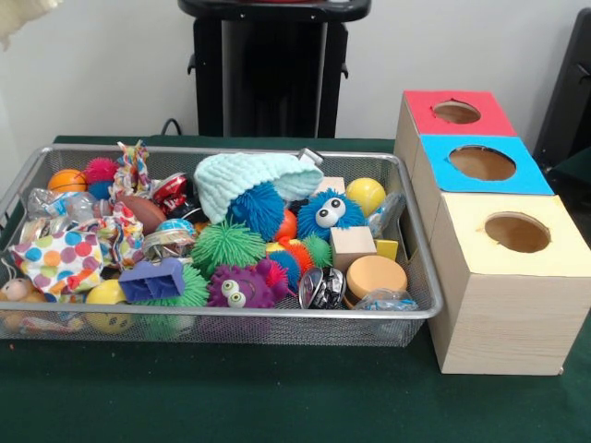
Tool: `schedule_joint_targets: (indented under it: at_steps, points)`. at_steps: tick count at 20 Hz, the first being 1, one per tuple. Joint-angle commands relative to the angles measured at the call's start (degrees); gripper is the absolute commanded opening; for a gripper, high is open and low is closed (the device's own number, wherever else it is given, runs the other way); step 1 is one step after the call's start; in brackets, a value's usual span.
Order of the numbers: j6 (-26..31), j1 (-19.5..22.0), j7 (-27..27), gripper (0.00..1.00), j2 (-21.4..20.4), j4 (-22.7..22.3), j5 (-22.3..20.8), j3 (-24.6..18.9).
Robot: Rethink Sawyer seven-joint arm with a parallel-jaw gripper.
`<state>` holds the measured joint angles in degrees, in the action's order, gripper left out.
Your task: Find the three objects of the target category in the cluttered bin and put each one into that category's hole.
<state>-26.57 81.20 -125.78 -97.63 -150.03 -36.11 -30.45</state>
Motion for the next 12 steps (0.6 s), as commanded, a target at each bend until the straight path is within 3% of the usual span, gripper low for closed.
schedule_joint_targets:
  at_steps: [1,5,12]
  points:
    - [20.07,-1.26,-0.42,0.00,6.35,-25.14,-10.04,-0.57]
    - [17.96,0.57,-3.55,0.00,4.67,-25.04,-15.31,2.95]
    - [16.11,1.40,-5.47,0.00,3.09,-24.97,-19.51,5.07]
